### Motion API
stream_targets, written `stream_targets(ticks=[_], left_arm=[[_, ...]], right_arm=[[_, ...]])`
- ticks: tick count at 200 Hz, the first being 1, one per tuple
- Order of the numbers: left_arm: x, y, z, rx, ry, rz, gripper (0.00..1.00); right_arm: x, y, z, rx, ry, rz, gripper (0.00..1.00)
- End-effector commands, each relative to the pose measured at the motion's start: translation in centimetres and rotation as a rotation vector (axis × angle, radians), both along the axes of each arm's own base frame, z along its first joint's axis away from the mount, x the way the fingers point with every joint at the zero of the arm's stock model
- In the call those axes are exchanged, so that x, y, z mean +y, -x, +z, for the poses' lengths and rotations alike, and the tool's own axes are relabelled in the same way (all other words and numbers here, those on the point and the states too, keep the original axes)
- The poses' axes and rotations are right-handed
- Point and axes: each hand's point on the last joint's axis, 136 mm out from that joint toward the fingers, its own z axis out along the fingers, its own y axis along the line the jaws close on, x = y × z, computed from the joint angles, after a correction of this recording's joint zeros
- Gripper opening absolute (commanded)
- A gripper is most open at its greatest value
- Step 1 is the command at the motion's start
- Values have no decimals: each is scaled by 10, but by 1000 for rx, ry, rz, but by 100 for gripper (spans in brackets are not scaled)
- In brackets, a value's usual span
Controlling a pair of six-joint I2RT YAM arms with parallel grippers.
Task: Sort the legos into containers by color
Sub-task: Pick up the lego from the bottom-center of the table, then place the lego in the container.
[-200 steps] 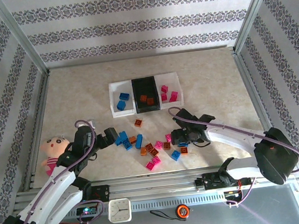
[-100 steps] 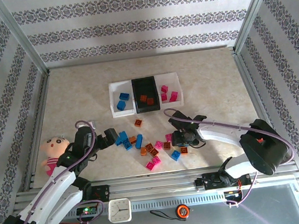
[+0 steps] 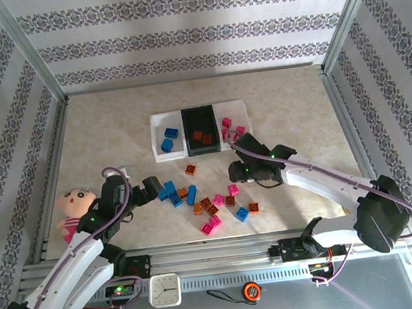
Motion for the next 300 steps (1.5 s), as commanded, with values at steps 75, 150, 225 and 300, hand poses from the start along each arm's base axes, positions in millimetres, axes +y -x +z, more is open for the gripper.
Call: stream_targets(ticks=[75,150,225,300], left_arm=[[5,7,0,29,0,32,100],[1,8,-6,41,26,21,99],[-12,7,-3,60,28,-62,99],[-43,-2,-43,229,-32,-191,81]], right_arm=[[167,-129,40,-206,-76,242,37],[213,-192,-3,-205,-46,198,51],[210,-185,27,-244,-95,199,79],[140,-139,17,-204,-147,124,80]])
